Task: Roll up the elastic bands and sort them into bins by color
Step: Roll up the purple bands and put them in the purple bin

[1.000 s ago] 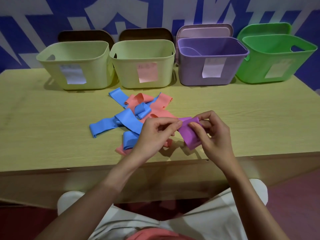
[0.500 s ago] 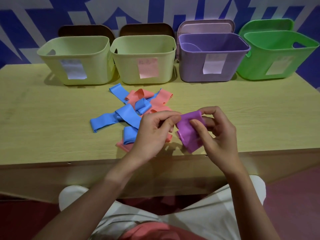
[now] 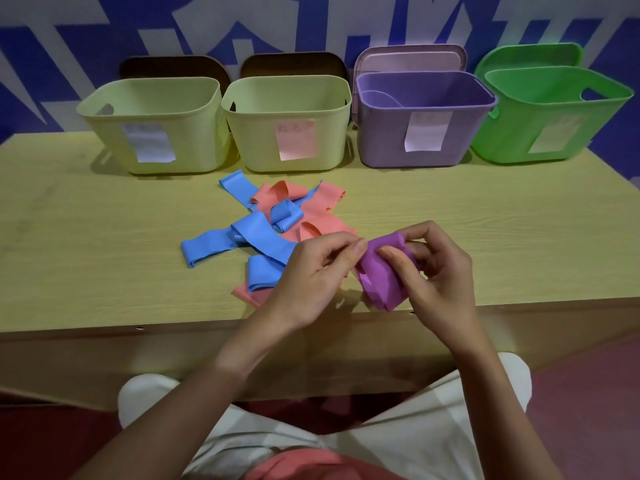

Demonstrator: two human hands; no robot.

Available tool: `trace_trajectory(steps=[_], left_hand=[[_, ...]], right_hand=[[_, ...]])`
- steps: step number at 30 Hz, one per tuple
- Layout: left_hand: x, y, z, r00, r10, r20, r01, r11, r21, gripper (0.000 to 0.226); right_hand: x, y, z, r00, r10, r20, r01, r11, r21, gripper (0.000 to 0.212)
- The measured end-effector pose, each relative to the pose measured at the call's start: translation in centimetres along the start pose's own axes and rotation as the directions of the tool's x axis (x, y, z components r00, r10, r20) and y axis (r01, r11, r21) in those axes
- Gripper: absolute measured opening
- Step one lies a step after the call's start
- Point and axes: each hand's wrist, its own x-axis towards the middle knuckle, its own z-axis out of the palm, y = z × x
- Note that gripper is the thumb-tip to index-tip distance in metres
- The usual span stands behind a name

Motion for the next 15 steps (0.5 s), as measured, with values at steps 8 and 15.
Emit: trace_trajectory(steps=[8, 15], left_hand=[[0.07, 0.28, 0.61, 0.999, 0.05, -0.018, -0.049, 0.995, 0.09, 0.032], [0.32, 0.44, 0.48, 0.997, -0.039, 0.059, 0.049, 0.983, -0.174, 0.034]], right_hand=[[-0.04, 0.0, 0.19, 0.999, -0.014, 0.032, 0.012, 0.999, 0.044, 0.005], [-0.03, 0.05, -0.37, 0.997, -0.041, 0.068, 0.041, 0.999, 0.003, 0.021]])
